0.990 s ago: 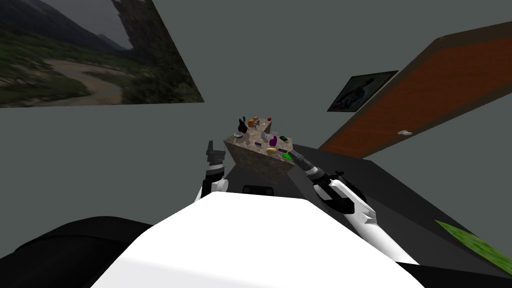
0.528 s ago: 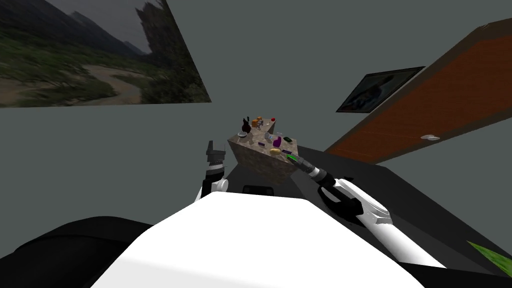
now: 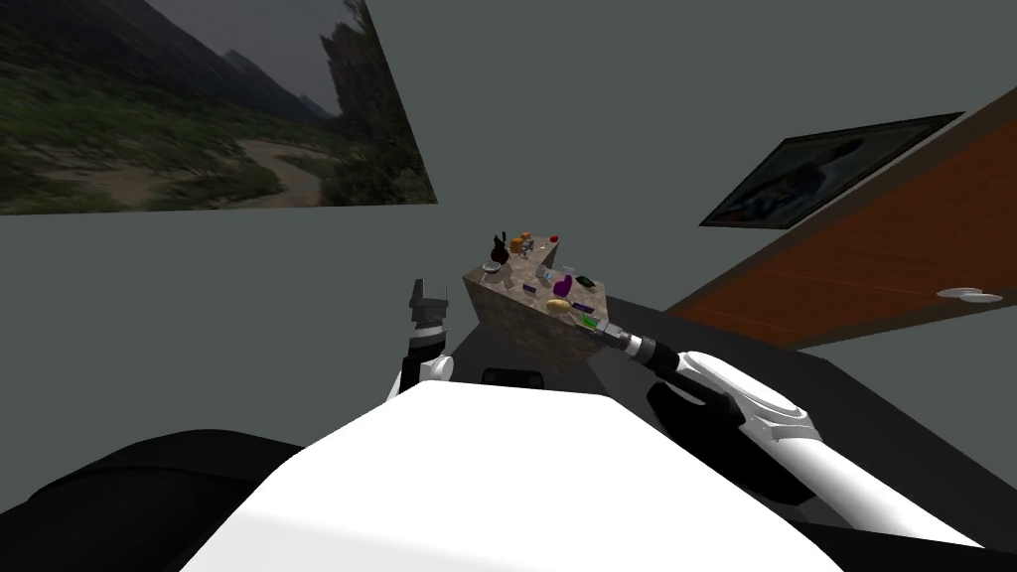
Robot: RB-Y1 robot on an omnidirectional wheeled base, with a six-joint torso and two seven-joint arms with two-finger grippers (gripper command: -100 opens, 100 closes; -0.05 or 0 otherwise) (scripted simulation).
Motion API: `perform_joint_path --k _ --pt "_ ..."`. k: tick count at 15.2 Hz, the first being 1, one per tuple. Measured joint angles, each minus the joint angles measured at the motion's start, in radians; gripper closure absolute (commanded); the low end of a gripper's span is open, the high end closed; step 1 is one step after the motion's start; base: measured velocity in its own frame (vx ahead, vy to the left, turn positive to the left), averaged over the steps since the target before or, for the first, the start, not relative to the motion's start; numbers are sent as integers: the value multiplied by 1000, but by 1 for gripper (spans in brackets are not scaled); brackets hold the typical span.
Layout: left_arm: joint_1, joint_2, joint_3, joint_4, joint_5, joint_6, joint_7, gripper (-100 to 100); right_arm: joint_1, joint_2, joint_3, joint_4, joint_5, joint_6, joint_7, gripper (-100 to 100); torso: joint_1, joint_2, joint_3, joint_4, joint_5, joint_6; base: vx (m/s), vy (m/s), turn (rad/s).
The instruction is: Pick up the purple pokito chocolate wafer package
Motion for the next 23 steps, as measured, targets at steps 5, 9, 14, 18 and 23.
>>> perform_joint_path --k 5,9,14,18,23 --pt "0 0 0 0 0 0 0 0 18 -108 1 40 93 -19 -37 -100 0 -1 -1 0 0 0 49 30 141" --pt "0 0 0 0 0 0 0 0 16 -186 12 91 165 -40 -61 -100 1 -1 -1 0 0 0 57 35 168" --pt "0 0 0 0 0 0 0 0 -1 -279 35 161 260 -67 -95 -100 0 -2 -1 0 0 0 61 20 140" --pt "0 0 0 0 0 0 0 0 20 -367 41 197 339 -80 -130 -100 1 -4 -2 -1 0 0 95 24 167" --pt "0 0 0 0 0 0 0 0 3 -458 75 278 431 -120 -161 -100 0 -4 -2 -1 0 0 92 8 154"
